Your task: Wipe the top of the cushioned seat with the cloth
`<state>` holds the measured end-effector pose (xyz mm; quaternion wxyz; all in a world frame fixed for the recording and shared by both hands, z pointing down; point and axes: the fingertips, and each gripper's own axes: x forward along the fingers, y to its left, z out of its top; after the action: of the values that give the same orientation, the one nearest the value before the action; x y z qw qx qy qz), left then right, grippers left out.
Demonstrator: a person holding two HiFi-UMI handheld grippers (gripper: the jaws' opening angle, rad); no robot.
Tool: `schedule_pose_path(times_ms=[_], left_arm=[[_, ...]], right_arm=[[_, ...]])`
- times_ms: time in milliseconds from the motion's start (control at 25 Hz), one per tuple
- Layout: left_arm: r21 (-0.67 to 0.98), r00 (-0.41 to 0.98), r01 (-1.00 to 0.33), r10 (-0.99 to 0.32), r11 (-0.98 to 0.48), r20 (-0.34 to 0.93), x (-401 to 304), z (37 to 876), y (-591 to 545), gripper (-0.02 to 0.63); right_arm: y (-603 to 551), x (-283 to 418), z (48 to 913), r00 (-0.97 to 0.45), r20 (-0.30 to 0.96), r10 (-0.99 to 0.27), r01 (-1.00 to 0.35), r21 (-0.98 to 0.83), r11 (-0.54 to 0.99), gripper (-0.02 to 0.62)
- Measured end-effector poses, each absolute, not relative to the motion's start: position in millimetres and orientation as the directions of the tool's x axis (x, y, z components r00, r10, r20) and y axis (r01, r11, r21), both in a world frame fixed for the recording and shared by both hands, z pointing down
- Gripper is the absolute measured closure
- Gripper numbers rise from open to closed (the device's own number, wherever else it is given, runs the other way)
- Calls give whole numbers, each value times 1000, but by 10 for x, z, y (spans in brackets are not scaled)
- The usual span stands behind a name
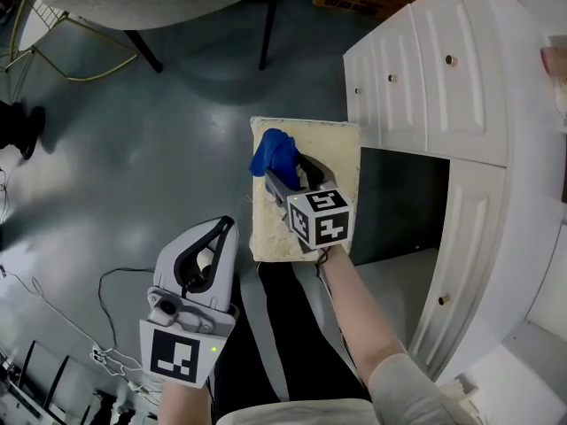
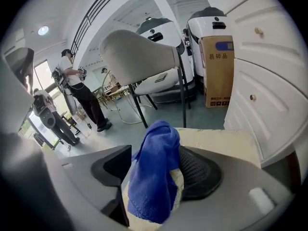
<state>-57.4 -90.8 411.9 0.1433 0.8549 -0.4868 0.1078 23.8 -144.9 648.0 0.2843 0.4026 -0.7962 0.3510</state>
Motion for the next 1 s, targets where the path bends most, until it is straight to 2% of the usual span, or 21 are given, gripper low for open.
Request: schedule_pose_path(times_ms=[200, 240, 320, 400, 720, 1000], left_arm=[[142, 503, -863, -798, -485, 330, -583, 4141, -899, 606], [145, 504, -862, -797, -485, 333, -584, 4148, -896, 606], [147, 508, -860, -793, -489, 336, -580, 4157, -890, 606], [141, 513, -856, -788, -497, 339, -576, 4168, -882, 606], [132, 486, -872, -799, -472, 354, -679, 4225, -899, 606], [127, 508, -858, -786, -498, 352, -522, 4205, -940, 606]], right_arm=[[-1547, 210, 6532, -474, 749, -463, -870, -319, 376, 276], [-1553, 188, 6586, -466, 760, -453, -875, -319, 364, 299], [-1573, 156, 6672, -450, 778, -439, -883, -316, 346, 437], [-1623, 114, 6692, -440, 782, -442, -885, -293, 363, 475], [-1806, -93, 6807, -434, 811, -392, -830, -191, 524, 508], [-1874, 280, 6807, -403, 819, -409, -869, -202, 452, 514]])
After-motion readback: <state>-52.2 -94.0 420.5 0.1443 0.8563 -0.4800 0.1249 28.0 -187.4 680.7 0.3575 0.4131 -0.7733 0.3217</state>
